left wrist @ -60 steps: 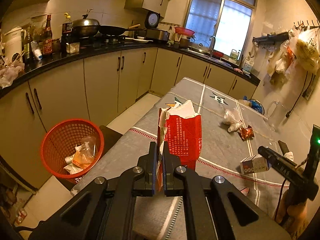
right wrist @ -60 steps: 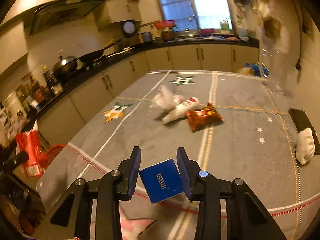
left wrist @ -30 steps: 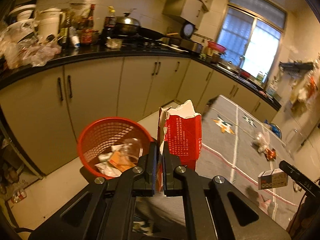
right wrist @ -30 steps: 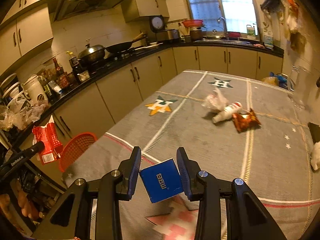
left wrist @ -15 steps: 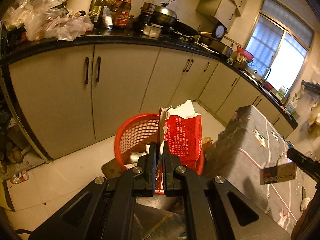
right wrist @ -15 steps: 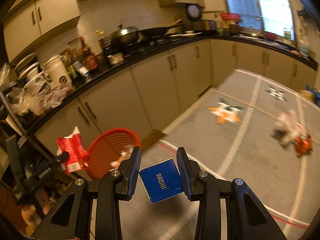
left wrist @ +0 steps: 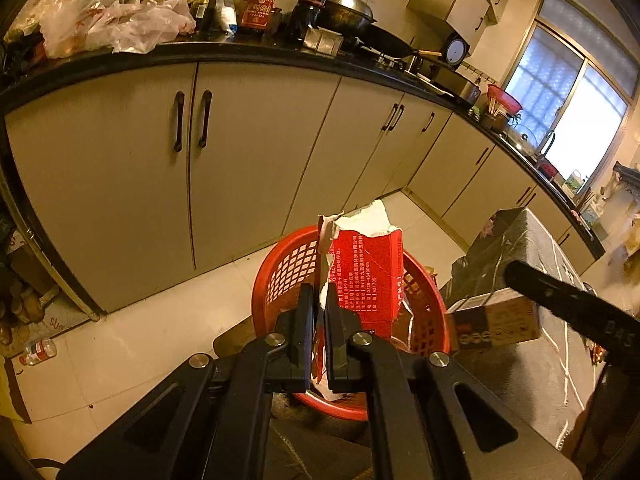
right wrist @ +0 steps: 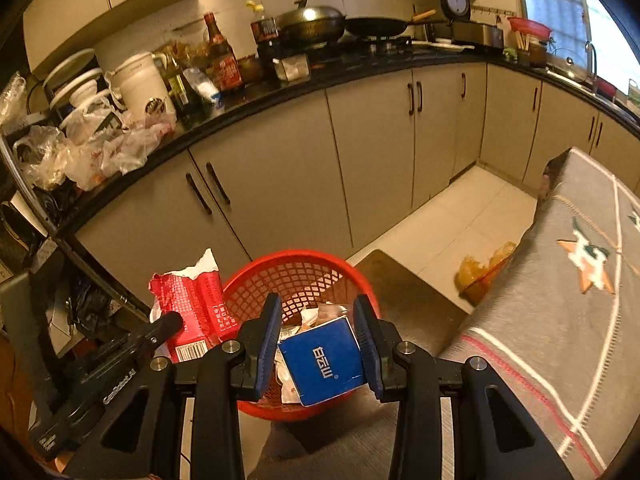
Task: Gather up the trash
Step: 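Open both tools to drop the boxes into the wastebasket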
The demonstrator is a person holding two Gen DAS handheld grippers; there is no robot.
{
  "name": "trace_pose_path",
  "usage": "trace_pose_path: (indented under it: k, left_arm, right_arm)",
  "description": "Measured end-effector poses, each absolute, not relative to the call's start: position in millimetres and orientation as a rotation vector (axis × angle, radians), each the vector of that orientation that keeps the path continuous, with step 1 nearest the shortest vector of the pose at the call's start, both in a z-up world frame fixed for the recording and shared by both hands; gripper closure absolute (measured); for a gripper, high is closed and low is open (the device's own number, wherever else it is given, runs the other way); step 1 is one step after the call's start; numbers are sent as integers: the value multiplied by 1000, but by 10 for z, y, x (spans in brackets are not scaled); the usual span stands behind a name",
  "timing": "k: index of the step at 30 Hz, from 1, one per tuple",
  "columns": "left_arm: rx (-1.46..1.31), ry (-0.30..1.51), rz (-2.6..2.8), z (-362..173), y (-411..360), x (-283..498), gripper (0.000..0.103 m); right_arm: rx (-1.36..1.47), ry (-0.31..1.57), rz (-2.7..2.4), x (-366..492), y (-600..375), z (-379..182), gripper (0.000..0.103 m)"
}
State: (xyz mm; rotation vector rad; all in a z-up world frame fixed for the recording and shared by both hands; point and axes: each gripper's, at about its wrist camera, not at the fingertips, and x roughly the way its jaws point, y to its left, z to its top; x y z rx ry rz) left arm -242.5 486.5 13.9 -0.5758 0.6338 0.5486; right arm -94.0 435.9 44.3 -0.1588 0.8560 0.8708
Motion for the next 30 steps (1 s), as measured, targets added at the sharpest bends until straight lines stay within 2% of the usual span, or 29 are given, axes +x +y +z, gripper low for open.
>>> trace_pose_path:
  k: [6,8,9,10,11,12,13,19,30]
  left_arm:
    - [-568,656,546,67,4868,-2368,98]
    - [-561,658,555,72,4859,-2361,93]
    - [-557,658,553,84,4847,-2362,84]
    - [-556,655,554,91,4840,-2371,68]
    - [-553,647,558,106,4830,-2387,61]
    - [-546,632,564,133,4817,-2407,53]
    - [-535,621,574,159,4802,-2426,50]
    - [-481,619,608,279,4690,-2485,42]
    - [-370,629,679,426,4407,-2576,36]
  right_arm:
    - [-150,916,854,-795,4489,203,62]
    - [-122,939,852,-739,4458,155,58]
    - [-97,956,854,-709,4437,128,54]
    - [-82,961,854,-696,4417,121,44]
    - [-66,962,848,-685,4383,120,39]
    - [-60,958,845,-683,4359,131,39]
    - [-57,956,844,-684,4334,146,39]
    - [-27,940,836,-761,4114,268,38]
    - [-26,848,767,-1080,3513,460,31]
